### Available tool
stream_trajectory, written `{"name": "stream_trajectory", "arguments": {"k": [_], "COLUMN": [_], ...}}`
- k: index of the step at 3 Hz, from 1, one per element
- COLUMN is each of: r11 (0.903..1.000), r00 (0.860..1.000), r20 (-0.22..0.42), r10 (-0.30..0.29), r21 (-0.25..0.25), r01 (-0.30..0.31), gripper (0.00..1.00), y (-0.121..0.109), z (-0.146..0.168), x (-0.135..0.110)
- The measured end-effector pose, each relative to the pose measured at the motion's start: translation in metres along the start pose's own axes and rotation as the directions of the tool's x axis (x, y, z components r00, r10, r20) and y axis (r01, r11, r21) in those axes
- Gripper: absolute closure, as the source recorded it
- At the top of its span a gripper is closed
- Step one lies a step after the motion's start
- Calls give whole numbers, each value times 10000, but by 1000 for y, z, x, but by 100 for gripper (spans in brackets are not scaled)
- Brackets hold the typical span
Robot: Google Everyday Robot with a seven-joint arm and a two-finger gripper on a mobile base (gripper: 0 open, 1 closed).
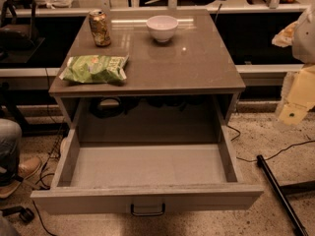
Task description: Place green jalapeno chip bag into top drawer
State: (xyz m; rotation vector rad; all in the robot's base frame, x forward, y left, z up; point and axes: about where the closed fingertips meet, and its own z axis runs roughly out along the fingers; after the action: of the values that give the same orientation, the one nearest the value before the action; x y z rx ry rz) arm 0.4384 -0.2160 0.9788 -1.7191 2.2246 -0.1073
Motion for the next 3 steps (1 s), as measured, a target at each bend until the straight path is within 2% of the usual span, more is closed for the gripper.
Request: {"name": "stream_trajectory", "arguments": {"k": [1,2,3], "r11": [10000,9999,9970], "r00": [10000,9951,9708], "r20": [24,989,2343], "r10": [29,-92,-518], "r21": [56,-39,-437], "r01": [-29,97,638], "gripper": [0,0,0], "y": [0,-22,-41], "z": [-1,15,35], "x": [0,-50,-139]}}
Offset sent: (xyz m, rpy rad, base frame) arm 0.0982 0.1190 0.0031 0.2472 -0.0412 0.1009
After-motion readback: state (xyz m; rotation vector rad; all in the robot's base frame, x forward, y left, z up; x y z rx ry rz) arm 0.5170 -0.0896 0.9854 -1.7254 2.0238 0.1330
